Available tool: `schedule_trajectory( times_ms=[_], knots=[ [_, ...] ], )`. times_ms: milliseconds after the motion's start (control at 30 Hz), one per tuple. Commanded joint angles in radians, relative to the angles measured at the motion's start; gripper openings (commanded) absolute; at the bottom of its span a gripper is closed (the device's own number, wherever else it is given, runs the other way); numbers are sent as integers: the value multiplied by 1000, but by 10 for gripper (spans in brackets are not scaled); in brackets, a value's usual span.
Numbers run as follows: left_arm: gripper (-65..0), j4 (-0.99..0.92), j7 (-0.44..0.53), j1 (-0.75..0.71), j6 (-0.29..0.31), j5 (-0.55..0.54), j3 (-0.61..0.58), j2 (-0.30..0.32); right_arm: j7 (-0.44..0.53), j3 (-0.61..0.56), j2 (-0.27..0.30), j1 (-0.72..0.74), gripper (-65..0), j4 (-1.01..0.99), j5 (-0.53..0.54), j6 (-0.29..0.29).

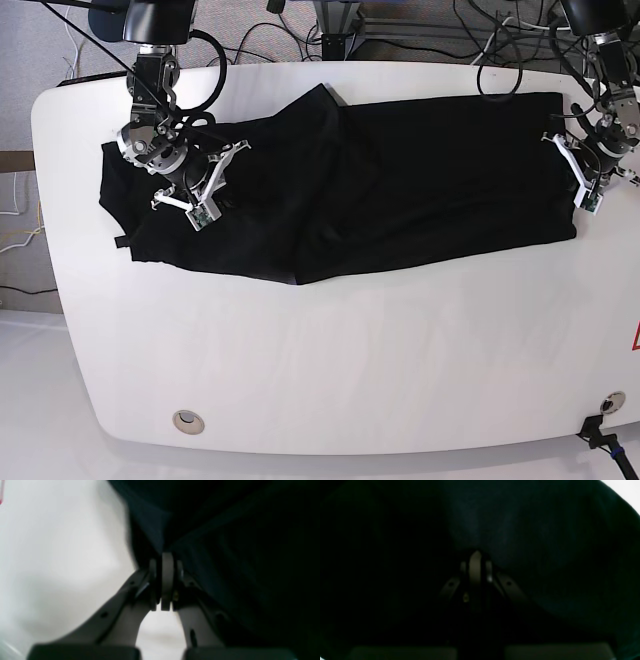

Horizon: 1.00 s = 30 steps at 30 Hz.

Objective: Fold the T-shirt properly
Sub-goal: 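Grasp the shirt end with the left gripper and pull it outward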

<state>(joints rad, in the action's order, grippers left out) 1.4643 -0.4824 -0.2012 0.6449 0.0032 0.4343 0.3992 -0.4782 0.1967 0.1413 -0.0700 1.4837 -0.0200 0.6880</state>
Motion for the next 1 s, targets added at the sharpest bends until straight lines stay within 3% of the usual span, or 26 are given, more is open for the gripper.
schedule_trajectory(
  times_ms=[0,233,333,400,633,733,833,967],
  knots=[
    [-650,20,18,3,-4,-10,14,20,-37,4,7,3,-650,2,-27,-9],
    [-650,17,15,-27,-4,-10,45,40,-37,4,7,3,-650,2,-27,-9],
    [-464,28,14,-48,-4,-10,70,40,-37,4,5,3,-650,2,-27,-9],
    [-388,36,11,-51,-6,-10,85,40,-37,5,-13,3,-650,2,-34,-9],
    [-405,117,-35,-60,0,-30,146,71,-37,4,-29,5,-650,2,-38,-9],
    [-423,223,-37,-105,53,-173,223,73,-37,4,-50,5,-650,2,-38,-9],
    [-427,296,-54,-108,53,-269,219,76,-37,4,-50,5,-650,1,-38,-9],
    [-427,324,-117,-48,53,-291,119,62,-37,4,-53,5,-650,1,-38,-9]
  ],
)
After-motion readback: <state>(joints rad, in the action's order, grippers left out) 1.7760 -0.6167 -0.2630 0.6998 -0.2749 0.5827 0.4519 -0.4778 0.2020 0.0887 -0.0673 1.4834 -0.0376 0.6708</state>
